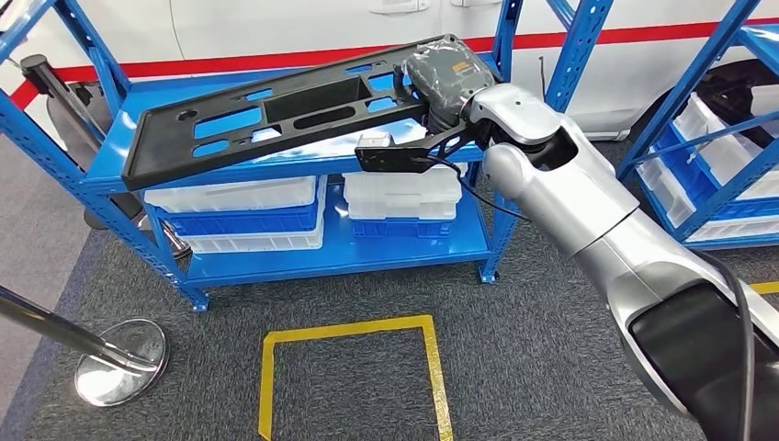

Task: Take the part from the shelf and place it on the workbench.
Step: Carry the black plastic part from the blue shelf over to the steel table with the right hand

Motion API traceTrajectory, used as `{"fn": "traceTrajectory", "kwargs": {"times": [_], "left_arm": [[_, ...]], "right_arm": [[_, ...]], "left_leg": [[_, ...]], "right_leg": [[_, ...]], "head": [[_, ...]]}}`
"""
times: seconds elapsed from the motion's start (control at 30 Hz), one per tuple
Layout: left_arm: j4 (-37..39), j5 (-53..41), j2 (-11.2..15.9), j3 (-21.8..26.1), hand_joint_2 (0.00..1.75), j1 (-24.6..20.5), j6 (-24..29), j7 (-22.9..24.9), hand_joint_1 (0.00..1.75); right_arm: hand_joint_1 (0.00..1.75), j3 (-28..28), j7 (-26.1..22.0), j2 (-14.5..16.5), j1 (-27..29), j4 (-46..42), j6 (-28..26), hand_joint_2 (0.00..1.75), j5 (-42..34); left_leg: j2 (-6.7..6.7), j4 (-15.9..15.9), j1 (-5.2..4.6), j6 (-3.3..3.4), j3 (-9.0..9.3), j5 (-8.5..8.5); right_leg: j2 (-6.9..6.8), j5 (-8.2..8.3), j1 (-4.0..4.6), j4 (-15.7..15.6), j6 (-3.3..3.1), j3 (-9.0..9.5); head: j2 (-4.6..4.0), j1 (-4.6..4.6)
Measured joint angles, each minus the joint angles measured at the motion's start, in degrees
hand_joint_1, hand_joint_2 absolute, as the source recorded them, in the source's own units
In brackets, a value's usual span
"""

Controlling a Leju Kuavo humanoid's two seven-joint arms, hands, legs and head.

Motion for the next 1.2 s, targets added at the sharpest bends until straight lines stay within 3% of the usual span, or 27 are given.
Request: {"fn": "traceTrajectory", "kwargs": {"times": [0.03,0.1,0.17,0.2,0.27,0.3,0.33,0.37,0.43,0.47,0.5,0.53,0.57,0.6,0.67,0.7,0.77,0.8,0.83,0.9,0.93,0.97,1.0,1.03,1.1,1.17,1.2], "left_arm": [[-0.01,0.02,0.03,0.03,1.75,-0.03,0.15,0.14,0.00],[-0.09,0.07,0.14,0.11,1.75,-0.10,0.64,0.58,0.00],[-0.22,0.11,0.23,0.21,1.75,-0.15,0.99,0.93,0.00],[-0.26,0.11,0.25,0.29,1.75,-0.14,1.07,1.02,0.00],[-0.26,0.07,0.21,0.44,1.75,-0.10,1.08,1.05,0.00],[-0.26,0.02,0.16,0.49,1.75,-0.11,1.08,1.05,0.00],[-0.27,-0.03,0.11,0.51,1.75,-0.13,1.09,1.05,0.00],[-0.27,-0.06,0.06,0.53,1.75,-0.15,1.10,1.04,0.00],[-0.32,-0.11,0.07,0.56,1.75,-0.16,1.13,1.01,0.00],[-0.38,-0.12,0.08,0.57,1.75,-0.11,1.15,0.98,0.00],[-0.46,-0.14,0.10,0.58,1.75,-0.05,1.18,0.96,0.00],[-0.53,-0.18,0.11,0.59,1.75,0.00,1.21,0.96,0.00],[-0.59,-0.22,0.11,0.60,1.75,0.05,1.22,0.96,0.00],[-0.62,-0.32,0.11,0.61,1.75,0.05,1.22,0.98,0.00],[-0.63,-0.48,0.06,0.61,1.75,0.06,1.22,1.02,0.00],[-0.63,-0.54,0.05,0.61,1.75,0.08,1.22,1.03,0.00],[-0.64,-0.63,0.10,0.62,1.75,0.18,1.25,1.07,0.00],[-0.64,-0.72,0.21,0.62,1.75,0.22,1.28,1.09,0.00],[-0.65,-0.87,0.31,0.63,1.75,0.24,1.33,1.14,0.00],[-0.66,-1.21,0.48,0.62,1.75,0.29,1.41,1.25,0.00],[-0.66,-1.34,0.50,0.62,1.75,0.32,1.46,1.33,0.00],[-0.66,-1.41,0.54,0.61,1.75,0.36,1.49,1.39,0.00],[-0.66,-1.43,0.60,0.62,1.75,0.39,1.53,1.44,0.00],[-0.66,-1.45,0.69,0.62,1.75,0.40,1.56,1.46,0.00],[-0.66,-1.46,0.89,0.63,1.75,0.37,1.59,1.46,0.00],[-0.66,-1.47,0.96,0.63,1.75,0.36,1.59,1.47,0.00],[-0.66,-1.48,0.96,0.63,1.75,0.37,1.59,1.48,0.00]], "right_arm": [[1.75,0.01,-0.01,0.00,0.03,0.00,0.00,1.75,-0.01],[1.75,0.01,-0.05,0.03,0.04,-0.06,-0.01,1.75,-0.02],[1.75,-0.02,-0.07,0.03,-0.01,-0.17,-0.03,1.75,-0.02],[1.75,-0.03,-0.08,0.03,-0.01,-0.21,-0.04,1.75,-0.02],[1.75,-0.03,-0.13,-0.05,0.09,-0.13,-0.06,1.75,-0.08],[1.75,-0.03,-0.15,-0.13,0.17,-0.05,-0.07,1.75,-0.11],[1.75,-0.03,-0.17,-0.21,0.26,0.04,-0.08,1.75,-0.14],[1.75,-0.03,-0.19,-0.30,0.38,0.14,-0.09,1.75,-0.15],[1.75,-0.03,-0.34,-0.44,0.87,0.36,-0.11,1.75,-0.16],[1.75,-0.03,-0.43,-0.54,1.26,0.51,-0.13,1.75,-0.19],[1.75,-0.03,-0.52,-0.63,1.67,0.69,-0.15,1.75,-0.22],[1.75,-0.03,-0.57,-0.69,2.05,0.86,-0.16,1.75,-0.25],[1.75,-0.03,-0.61,-0.72,2.32,1.01,-0.17,1.75,-0.27],[1.75,-0.03,-0.66,-0.72,2.47,1.10,-0.20,1.75,-0.30],[1.75,-0.03,-0.73,-0.73,2.60,1.21,-0.28,1.75,-0.36],[1.75,-0.03,-0.75,-0.78,2.62,1.27,-0.36,1.75,-0.40],[1.75,-0.03,-0.76,-0.89,2.80,1.44,-0.57,1.75,-0.51],[1.75,-0.03,-0.77,-0.95,2.90,1.50,-0.66,1.75,-0.60],[1.75,-0.02,-0.78,-0.97,3.05,1.52,-0.72,1.75,-0.69],[1.75,-0.01,-0.78,-1.04,3.41,1.51,-0.77,1.75,-0.81],[1.75,-0.01,-0.78,-1.11,3.65,1.50,-0.76,1.75,-0.85],[1.75,-0.01,-0.77,-1.23,3.94,1.49,-0.76,1.75,-0.85],[1.75,-0.01,-0.76,-1.36,4.27,1.49,-0.76,1.75,-0.86],[1.75,-0.01,-0.76,-1.49,4.59,1.49,-0.76,1.75,-0.86],[1.75,-0.01,-0.78,-1.69,5.00,1.47,-0.77,1.75,-0.85],[1.75,-0.02,-0.78,-1.85,5.06,1.40,-0.79,1.75,-0.85],[1.75,-0.02,-0.77,-1.91,5.08,1.36,-0.80,1.75,-0.86]], "left_leg": [[0.00,-0.45,0.00,0.04,1.50,1.33],[-0.03,-6.77,-0.07,0.49,7.48,3.01],[-0.09,-14.57,-0.34,1.04,13.11,1.80],[-0.12,-16.71,-0.54,1.26,14.34,1.12],[-0.08,-17.77,-0.60,1.82,13.96,1.89],[0.02,-18.10,-0.51,2.24,13.55,2.67],[0.17,-18.38,-0.37,2.74,12.94,3.61],[0.33,-18.59,-0.22,3.15,12.19,4.54],[0.47,-18.55,-0.28,3.57,10.18,6.22],[0.48,-18.47,-0.29,3.56,9.11,6.99],[0.47,-18.33,-0.30,3.51,8.02,7.76],[0.45,-18.16,-0.30,3.43,6.96,8.46],[0.43,-17.94,-0.31,3.30,5.96,9.09],[0.40,-17.69,-0.29,3.15,5.07,9.69],[0.39,-17.44,-0.35,2.61,3.92,10.80],[0.41,-17.53,-0.31,2.28,3.74,11.38],[0.42,-18.22,-0.26,1.55,3.66,12.51],[0.33,-18.22,-0.22,1.23,3.39,12.31],[0.24,-17.44,-0.20,0.97,2.86,11.06],[0.08,-12.31,-0.04,0.53,1.10,5.68],[0.07,-8.51,0.03,0.33,0.19,3.00],[0.07,-5.05,0.13,0.09,-0.37,1.38],[0.08,-2.97,0.24,-0.15,-0.23,1.10],[0.08,-2.75,0.37,-0.39,0.86,1.85],[0.10,-8.28,0.75,-0.88,5.71,4.02],[-0.16,-15.02,0.70,-1.00,10.36,4.17],[-0.33,-16.79,0.58,-0.87,11.35,3.78]], "right_leg": [[-0.01,0.68,0.02,0.08,0.11,-0.91],[0.00,1.92,0.07,0.27,0.45,-2.38],[-0.08,3.08,0.17,0.32,1.01,-3.14],[-0.16,3.67,0.16,0.14,1.34,-3.25],[-0.28,4.89,0.07,-0.57,2.05,-3.37],[-0.17,4.48,0.01,-0.50,2.38,-3.68],[-0.04,2.89,-0.03,0.43,2.66,-4.21],[0.09,0.22,-0.09,2.49,2.89,-4.93],[0.22,-5.86,-0.24,9.68,3.26,-6.40],[0.22,-7.24,-0.28,13.15,3.41,-6.70],[0.22,-7.18,-0.29,15.39,3.49,-6.38],[0.22,-5.99,-0.28,15.76,3.47,-5.22],[0.22,-4.54,-0.25,14.17,3.34,-3.13],[0.23,-4.09,-0.13,10.76,3.01,-0.15],[0.19,-5.37,0.29,3.13,2.31,5.24],[0.16,-6.18,0.56,0.66,2.01,6.70],[0.05,-5.40,0.64,-0.50,1.52,6.73],[-0.06,-4.67,0.50,-0.97,1.13,6.43],[-0.18,-3.82,0.28,-1.29,0.63,5.91],[-0.33,-2.18,0.07,-1.63,-0.06,4.44],[-0.31,-1.47,0.07,-1.57,-0.19,3.53],[-0.29,-0.85,0.06,-1.46,-0.13,2.63],[-0.29,-0.30,0.01,-1.33,0.00,1.77],[-0.31,0.21,-0.09,-1.16,0.20,0.95],[-0.35,0.98,-0.34,-0.72,0.79,-0.37],[-0.41,1.63,-0.35,-0.32,1.54,-1.34],[-0.43,1.99,-0.23,-0.24,1.89,-1.60]], "head": [[-0.01,-0.01],[0.00,-0.01],[0.01,0.02],[0.01,0.02],[0.01,0.00],[0.01,-0.01],[0.01,0.00],[0.01,0.01],[0.01,0.01],[0.01,0.01],[0.01,0.01],[0.01,0.01],[0.01,0.02],[0.01,0.00],[0.01,-0.01],[0.01,0.01],[0.01,0.04],[0.01,0.05],[0.01,0.03],[0.00,0.02],[0.00,0.01],[0.00,0.02],[0.00,0.02],[-0.01,0.02],[-0.01,0.02],[0.00,0.00],[0.00,0.02]]}}
